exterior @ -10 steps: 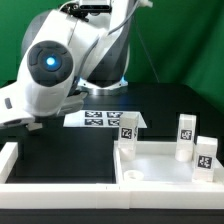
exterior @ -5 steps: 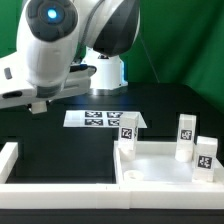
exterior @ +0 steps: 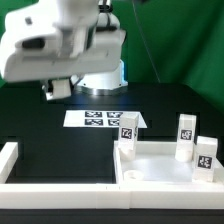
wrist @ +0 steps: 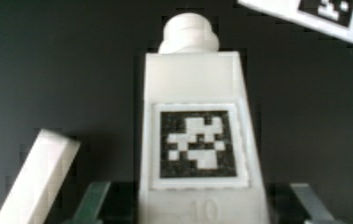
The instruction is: Assemble square table
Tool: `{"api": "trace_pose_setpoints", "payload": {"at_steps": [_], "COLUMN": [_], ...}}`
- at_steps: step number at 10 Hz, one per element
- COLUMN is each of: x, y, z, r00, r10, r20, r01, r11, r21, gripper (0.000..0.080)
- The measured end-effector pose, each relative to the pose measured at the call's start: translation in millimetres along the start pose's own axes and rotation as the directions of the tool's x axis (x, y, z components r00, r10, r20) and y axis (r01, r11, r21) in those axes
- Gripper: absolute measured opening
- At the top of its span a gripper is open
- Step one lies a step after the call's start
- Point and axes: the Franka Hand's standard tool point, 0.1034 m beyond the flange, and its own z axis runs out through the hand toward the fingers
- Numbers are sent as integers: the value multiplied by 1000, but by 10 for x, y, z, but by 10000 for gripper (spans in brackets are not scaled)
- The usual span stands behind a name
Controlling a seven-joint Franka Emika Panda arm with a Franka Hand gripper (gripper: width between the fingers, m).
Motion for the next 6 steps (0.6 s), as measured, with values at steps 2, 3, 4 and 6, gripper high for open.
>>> {"api": "trace_pose_setpoints", "payload": {"at_steps": [2,3,4,6], "x": [24,59,104,534], "y": [62,93,61,-241], "z": [44,29,81,-127], "r00": [993,980,963,912], "r10": [10,8,58,139], "r20": [-120,-200,-265,-386], "r01": [-12,-14,-66,-147], "r11": [1000,1000,998,989], "r21": [-16,-28,-22,7], "gripper": [291,291,291,291]}}
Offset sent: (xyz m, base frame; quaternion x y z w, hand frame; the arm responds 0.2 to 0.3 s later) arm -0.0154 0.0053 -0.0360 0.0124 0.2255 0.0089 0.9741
